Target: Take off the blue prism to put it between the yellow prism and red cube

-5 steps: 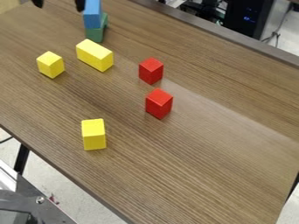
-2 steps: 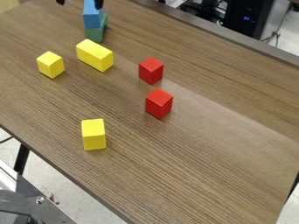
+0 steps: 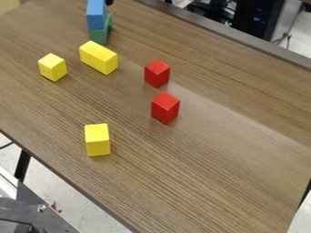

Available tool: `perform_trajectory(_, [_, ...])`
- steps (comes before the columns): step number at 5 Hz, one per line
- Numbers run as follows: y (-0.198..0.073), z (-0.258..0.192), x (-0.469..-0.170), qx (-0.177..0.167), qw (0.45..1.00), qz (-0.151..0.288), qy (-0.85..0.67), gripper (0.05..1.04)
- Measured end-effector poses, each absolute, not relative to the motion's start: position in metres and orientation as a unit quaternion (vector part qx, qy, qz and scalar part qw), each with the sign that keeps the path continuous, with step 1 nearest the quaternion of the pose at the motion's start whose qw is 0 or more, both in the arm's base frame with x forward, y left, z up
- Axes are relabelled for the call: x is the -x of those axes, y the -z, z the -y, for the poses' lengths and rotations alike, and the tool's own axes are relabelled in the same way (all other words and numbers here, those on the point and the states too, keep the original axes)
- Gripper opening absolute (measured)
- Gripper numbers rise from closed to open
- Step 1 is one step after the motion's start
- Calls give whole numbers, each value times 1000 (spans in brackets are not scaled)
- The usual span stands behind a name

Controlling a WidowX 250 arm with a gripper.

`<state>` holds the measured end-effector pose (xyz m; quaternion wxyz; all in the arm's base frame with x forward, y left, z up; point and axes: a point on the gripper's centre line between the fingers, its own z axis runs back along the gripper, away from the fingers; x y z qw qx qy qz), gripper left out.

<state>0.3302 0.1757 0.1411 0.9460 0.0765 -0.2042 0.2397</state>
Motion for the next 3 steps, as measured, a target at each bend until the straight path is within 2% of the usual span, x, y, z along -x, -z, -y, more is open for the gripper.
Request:
perform_trajectory(2, [-132,-186,-338,-77,949,196,-234,1000])
perform_trajectory(3, [-119,-195,-346,-86,949,184,-242,1000])
